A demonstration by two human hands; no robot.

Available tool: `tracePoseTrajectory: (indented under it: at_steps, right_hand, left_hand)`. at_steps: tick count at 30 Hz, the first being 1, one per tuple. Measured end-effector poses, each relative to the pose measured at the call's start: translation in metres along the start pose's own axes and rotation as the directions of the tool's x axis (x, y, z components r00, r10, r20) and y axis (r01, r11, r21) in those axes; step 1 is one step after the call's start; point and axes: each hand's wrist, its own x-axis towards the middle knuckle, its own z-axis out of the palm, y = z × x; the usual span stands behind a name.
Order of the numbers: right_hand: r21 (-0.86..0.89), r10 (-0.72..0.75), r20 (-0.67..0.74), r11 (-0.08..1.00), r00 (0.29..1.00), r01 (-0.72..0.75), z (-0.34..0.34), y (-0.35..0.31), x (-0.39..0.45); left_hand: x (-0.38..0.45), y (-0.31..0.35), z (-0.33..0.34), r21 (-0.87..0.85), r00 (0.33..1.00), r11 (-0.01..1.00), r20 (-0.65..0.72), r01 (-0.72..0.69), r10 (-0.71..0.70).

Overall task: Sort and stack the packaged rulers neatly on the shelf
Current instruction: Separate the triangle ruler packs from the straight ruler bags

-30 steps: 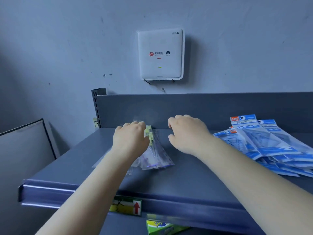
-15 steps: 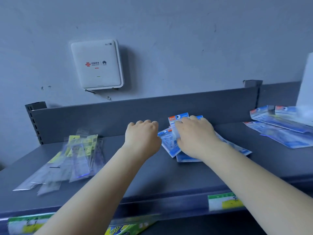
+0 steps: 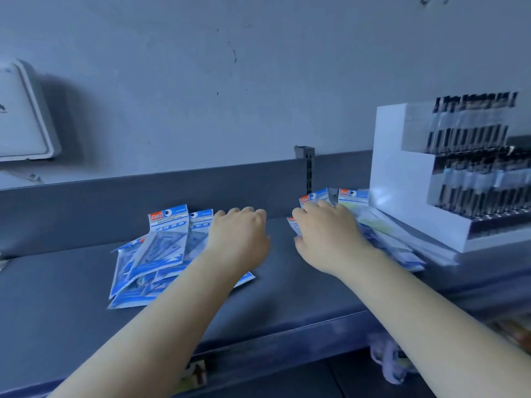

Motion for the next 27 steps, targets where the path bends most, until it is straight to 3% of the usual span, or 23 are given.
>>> tracePoseTrajectory:
  at_steps: [8,13,16,22,27]
  right_hand:
    - [0.171,0.151,0.118,0.971,0.981,-0.17,0.023,0.116,-0.012]
    - [0.207,0.223,0.349,0.929,0.91,-0.307,0.038,0.16,-0.012]
    - [0.287,0.243,0.45,0.872,0.859,-0.397,0.048,0.172,-0.01]
    - [0.478,0.272,0.511,0.698,0.815,-0.533,0.054,0.185,-0.007]
    - [0.631,0.369,0.387,0.562,0.845,-0.534,0.072,0.196,-0.005]
  left_hand:
    - [0.042,0.087,0.018,-0.006,0.995,0.996,0.045,-0.09,0.09]
    - [0.06,0.114,0.029,-0.039,0.987,0.996,0.136,-0.084,0.088]
    - [0.073,0.124,0.036,-0.105,0.975,0.994,0.218,-0.011,0.034]
    - [0.095,0.132,0.051,-0.307,0.895,0.908,0.425,0.285,-0.137]
    - [0.104,0.142,0.057,-0.351,0.876,0.867,0.448,0.355,-0.177]
